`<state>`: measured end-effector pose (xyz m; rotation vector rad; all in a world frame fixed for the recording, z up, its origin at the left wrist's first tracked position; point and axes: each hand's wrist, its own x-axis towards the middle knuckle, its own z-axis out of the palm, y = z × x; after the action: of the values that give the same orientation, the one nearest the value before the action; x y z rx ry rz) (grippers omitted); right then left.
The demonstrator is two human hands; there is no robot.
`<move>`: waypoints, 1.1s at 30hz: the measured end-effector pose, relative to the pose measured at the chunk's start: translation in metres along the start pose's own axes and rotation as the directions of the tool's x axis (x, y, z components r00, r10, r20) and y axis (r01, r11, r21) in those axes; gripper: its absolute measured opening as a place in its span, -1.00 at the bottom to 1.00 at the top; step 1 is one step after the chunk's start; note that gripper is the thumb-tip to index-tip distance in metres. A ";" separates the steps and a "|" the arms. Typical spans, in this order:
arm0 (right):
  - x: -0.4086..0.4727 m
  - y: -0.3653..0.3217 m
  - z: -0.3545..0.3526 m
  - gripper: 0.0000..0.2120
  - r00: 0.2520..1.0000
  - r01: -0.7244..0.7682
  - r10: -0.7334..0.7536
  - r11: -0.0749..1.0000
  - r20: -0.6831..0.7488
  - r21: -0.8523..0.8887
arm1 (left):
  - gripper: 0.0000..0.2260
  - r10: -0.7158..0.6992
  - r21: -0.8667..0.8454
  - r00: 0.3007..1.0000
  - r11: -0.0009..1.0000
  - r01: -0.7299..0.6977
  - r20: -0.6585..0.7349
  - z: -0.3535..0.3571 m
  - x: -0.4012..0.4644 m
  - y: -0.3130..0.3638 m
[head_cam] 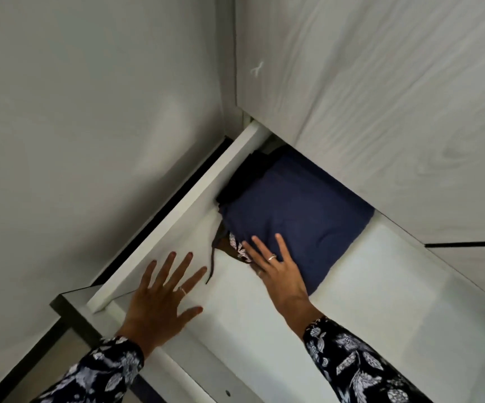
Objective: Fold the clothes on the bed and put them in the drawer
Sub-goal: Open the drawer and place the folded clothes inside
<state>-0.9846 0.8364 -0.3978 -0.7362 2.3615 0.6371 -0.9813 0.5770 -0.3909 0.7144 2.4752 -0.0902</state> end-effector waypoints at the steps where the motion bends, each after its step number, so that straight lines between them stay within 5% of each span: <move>1: 0.002 0.002 0.001 -0.38 1.000 -0.012 0.012 0.999 0.017 -0.038 | -0.37 -0.012 0.016 1.000 1.000 0.012 0.009 0.009 -0.010 -0.005; 11: 0.027 0.034 -0.014 -0.35 0.991 -0.055 0.065 0.994 0.114 -0.091 | -0.40 -0.170 -0.064 0.985 0.984 0.169 -0.023 0.024 -0.028 -0.023; 18: 0.029 0.039 -0.052 -0.46 0.967 -0.056 -0.042 0.926 0.249 0.373 | -0.36 -0.165 -0.042 0.986 0.985 0.167 0.038 0.012 -0.019 -0.020; 23: -0.015 0.017 -0.107 -0.53 0.980 -0.011 -0.079 0.894 0.181 0.448 | -0.26 -0.208 0.039 0.975 0.977 0.211 -0.078 -0.031 -0.051 0.004; 27: -0.081 0.001 -0.158 -0.42 0.966 0.135 -0.235 0.811 0.106 0.570 | -0.39 -0.301 0.007 0.953 0.953 0.301 -0.039 -0.077 -0.104 0.025; 30: -0.133 -0.011 -0.213 -0.43 0.956 0.232 -0.292 0.816 0.030 0.529 | -0.45 -0.408 -0.015 0.896 0.911 0.412 -0.175 -0.108 -0.165 0.027; 33: -0.170 -0.032 -0.265 -0.45 0.955 0.276 -0.293 0.845 -0.035 0.458 | -0.46 -0.488 -0.131 0.863 0.872 0.472 -0.135 -0.142 -0.226 0.021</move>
<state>-0.9500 0.7182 -0.1068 -0.8210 2.1810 -0.0440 -0.8817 0.5175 -0.1492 0.0468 2.7441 -0.1022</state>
